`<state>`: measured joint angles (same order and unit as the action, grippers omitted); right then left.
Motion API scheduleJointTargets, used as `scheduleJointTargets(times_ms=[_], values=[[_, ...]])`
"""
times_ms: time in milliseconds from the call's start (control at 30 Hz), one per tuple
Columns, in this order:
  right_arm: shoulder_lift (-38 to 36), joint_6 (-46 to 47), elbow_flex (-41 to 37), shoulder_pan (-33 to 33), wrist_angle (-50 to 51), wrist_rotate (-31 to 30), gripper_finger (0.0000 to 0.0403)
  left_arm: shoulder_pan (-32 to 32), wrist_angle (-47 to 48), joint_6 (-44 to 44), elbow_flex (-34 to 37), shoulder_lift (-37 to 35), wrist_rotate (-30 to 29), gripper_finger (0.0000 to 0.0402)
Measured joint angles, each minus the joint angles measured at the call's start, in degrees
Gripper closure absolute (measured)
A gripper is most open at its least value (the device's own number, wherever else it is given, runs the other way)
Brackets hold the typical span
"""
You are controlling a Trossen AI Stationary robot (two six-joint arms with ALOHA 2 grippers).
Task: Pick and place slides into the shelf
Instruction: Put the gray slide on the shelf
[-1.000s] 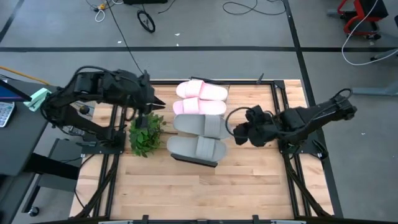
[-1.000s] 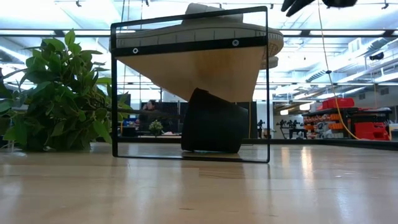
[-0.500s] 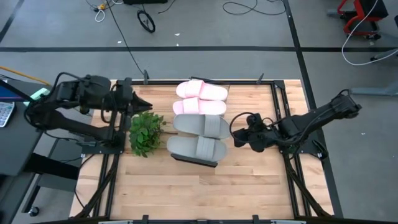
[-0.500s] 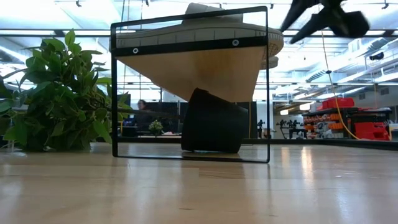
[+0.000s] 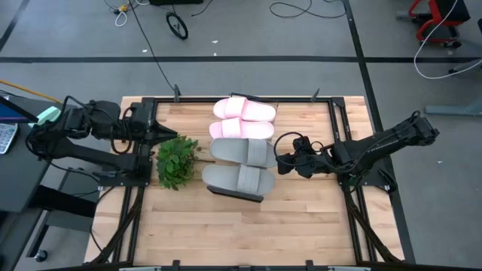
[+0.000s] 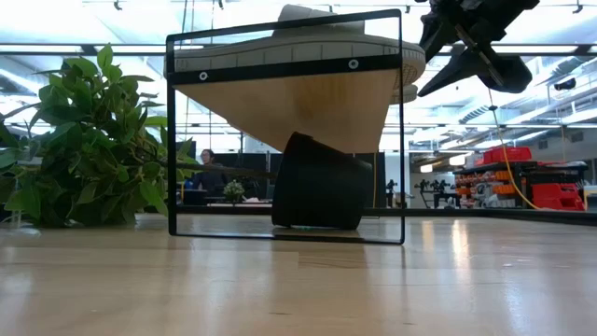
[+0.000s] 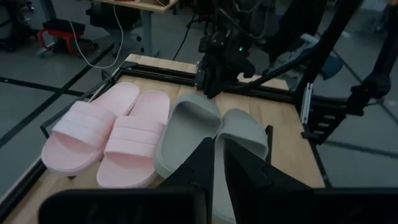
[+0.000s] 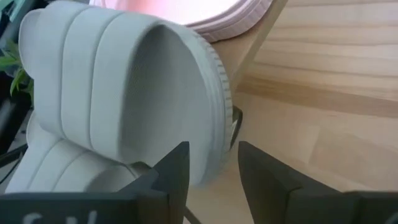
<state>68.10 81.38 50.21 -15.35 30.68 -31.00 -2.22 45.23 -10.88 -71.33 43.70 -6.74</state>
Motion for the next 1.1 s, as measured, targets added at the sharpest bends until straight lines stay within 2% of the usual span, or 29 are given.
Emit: scheduleJointTargets(times_ms=[333, 533, 867, 967, 1100], values=[[0.3, -1.9, 0.0, 3.6, -0.6, 4.2, 0.0260, -2.3, -0.4, -0.9, 0.6, -1.6, 0.0, 0.0360], [0.2, -3.0, 0.0, 5.6, -1.6, 10.7, 0.0256, -2.9, 0.0, -0.8, 0.6, -1.5, 0.0, 0.0367], [0.1, -2.8, -1.7, 7.7, -2.5, 12.5, 0.0205, -2.9, 1.2, -0.6, 0.6, -1.5, 0.0, 0.0359], [0.0, -2.5, -4.5, 7.2, -8.0, 12.5, 0.0193, -2.9, 1.6, -0.8, 0.6, -1.5, 0.0, 0.0364], [0.1, -2.3, -9.5, 7.2, -20.5, 11.5, 0.0188, -2.9, 2.1, -1.0, 0.6, -1.5, 0.0, 0.0371]])
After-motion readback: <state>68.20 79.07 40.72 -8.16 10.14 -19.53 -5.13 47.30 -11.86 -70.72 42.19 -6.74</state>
